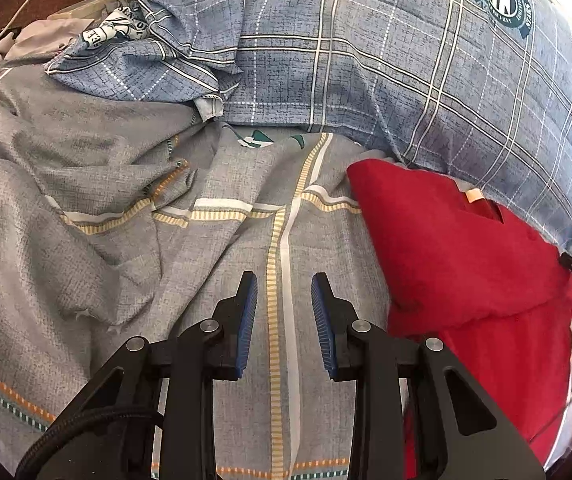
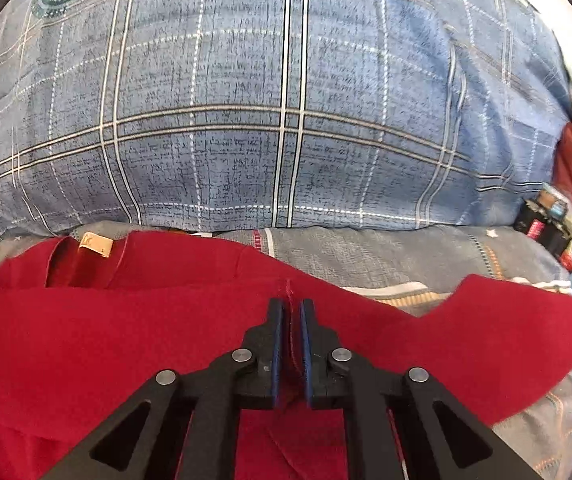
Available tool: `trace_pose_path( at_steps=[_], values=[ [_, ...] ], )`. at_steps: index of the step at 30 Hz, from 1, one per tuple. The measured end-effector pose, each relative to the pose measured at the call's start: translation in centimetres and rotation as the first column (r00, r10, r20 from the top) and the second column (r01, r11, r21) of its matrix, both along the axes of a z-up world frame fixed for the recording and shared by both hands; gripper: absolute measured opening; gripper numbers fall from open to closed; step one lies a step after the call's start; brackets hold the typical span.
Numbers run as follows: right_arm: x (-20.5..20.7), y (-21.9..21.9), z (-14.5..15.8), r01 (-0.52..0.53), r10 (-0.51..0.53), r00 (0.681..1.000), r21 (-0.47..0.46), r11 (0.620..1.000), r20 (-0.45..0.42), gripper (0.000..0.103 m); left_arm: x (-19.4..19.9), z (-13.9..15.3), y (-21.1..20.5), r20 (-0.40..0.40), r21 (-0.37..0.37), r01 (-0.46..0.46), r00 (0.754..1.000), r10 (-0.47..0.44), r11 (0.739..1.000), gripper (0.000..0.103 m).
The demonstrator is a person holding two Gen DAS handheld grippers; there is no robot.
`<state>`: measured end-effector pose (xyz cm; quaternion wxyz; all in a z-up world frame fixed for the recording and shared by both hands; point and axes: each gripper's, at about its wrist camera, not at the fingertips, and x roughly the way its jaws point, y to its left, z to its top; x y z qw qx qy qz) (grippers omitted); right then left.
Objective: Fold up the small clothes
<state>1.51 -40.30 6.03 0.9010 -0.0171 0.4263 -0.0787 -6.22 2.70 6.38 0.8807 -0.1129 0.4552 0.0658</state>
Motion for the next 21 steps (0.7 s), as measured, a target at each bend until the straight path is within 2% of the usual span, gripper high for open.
trace_pose_path(
  at_steps=[2,4,7,8,10,11,13,15,17,21],
  values=[
    [-1.8,0.7,1.4,-0.023,0.023,1.000,0.036,0.999,0.022,0.049,-0.1,0.0,0.2,-0.002,-0.006,-0.005,1.000,0.005,1.000,0.028],
    [-4.5,3.2,2.8,-0.140,0.133,0.990,0.148,0.979,0.056,0.062,-0.1,0.0,0.4,0.000,-0.008,-0.015,1.000,0.015,1.000,0.028],
    [-8.2,8.5,3.6,-0.352,0.352,0.935,0.278,0.894,0.052,0.062,-0.3,0.4,1.0,0.011,-0.017,-0.034,0.999,0.035,0.999,0.028],
    [-9.8,11.4,3.5,-0.429,0.434,0.899,0.300,0.852,0.053,0.062,-0.4,0.5,1.1,0.015,-0.021,-0.038,0.999,0.038,0.999,0.028],
    [-11.3,15.1,2.8,-0.507,0.518,0.854,0.294,0.810,0.048,0.062,-0.7,0.7,1.3,0.022,-0.020,-0.043,0.999,0.043,0.999,0.028],
    [-12.2,17.9,2.3,-0.559,0.572,0.820,0.271,0.784,0.038,0.062,-0.7,0.8,1.3,0.021,-0.015,-0.041,0.999,0.042,0.999,0.027],
    [-13.1,21.0,1.5,-0.594,0.608,0.794,0.235,0.770,0.017,0.062,-0.9,0.7,1.3,0.018,-0.022,-0.032,0.999,0.032,0.999,0.027],
    [-13.9,22.1,1.3,-0.609,0.625,0.780,0.257,0.750,0.022,0.062,-1.1,0.7,1.4,0.012,-0.032,-0.015,1.000,0.015,0.999,0.027],
    [-14.4,21.6,1.3,-0.609,0.626,0.779,0.276,0.744,0.034,0.062,-1.2,0.7,1.2,0.011,-0.035,0.004,1.000,-0.004,0.999,0.027],
    [-15.2,19.0,1.0,-0.565,0.585,0.811,0.290,0.773,0.020,0.062,-1.5,1.0,0.9,0.017,-0.066,0.031,0.999,-0.030,0.997,0.028]
  ],
)
